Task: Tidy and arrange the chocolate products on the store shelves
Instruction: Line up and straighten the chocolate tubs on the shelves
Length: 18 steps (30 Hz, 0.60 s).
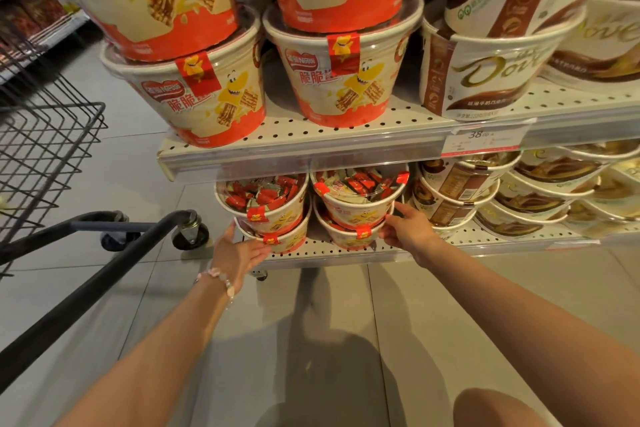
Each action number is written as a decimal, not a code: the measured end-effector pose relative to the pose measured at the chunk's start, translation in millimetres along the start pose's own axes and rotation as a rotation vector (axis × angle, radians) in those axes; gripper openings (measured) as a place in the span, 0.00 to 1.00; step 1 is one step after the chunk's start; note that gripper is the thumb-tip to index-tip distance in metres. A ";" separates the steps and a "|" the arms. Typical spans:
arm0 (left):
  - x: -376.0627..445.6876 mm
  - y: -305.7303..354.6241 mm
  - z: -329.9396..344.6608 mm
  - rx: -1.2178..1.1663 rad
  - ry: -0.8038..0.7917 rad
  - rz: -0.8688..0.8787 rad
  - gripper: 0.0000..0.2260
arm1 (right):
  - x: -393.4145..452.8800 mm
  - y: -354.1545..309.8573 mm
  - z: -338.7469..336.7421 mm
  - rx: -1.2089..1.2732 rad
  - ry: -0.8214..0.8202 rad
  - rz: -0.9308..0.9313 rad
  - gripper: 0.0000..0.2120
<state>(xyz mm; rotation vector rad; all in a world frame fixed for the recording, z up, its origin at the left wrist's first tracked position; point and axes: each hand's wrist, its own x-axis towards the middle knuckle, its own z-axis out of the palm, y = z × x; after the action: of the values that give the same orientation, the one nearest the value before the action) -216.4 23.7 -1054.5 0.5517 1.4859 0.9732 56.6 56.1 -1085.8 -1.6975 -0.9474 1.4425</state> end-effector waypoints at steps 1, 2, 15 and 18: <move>-4.9 1.6 1.6 0.041 0.001 -0.002 0.28 | -3.9 -2.6 -1.4 -0.023 -0.032 -0.002 0.17; -9.5 3.5 3.7 0.142 0.018 0.004 0.29 | -8.6 -5.1 -3.0 -0.052 -0.067 -0.009 0.18; -117.4 81.2 95.5 1.136 -0.132 0.502 0.02 | -113.5 -88.9 -76.6 -0.299 0.029 -0.499 0.23; -147.7 104.4 135.4 0.838 -0.180 0.692 0.05 | -135.9 -116.4 -105.0 -0.301 0.094 -0.651 0.21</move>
<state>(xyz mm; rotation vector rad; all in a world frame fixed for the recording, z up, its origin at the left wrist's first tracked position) -80.9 -5.3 -876.0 1.7953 1.5247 0.7280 135.4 -12.2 -906.4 -1.4354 -1.5425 0.8116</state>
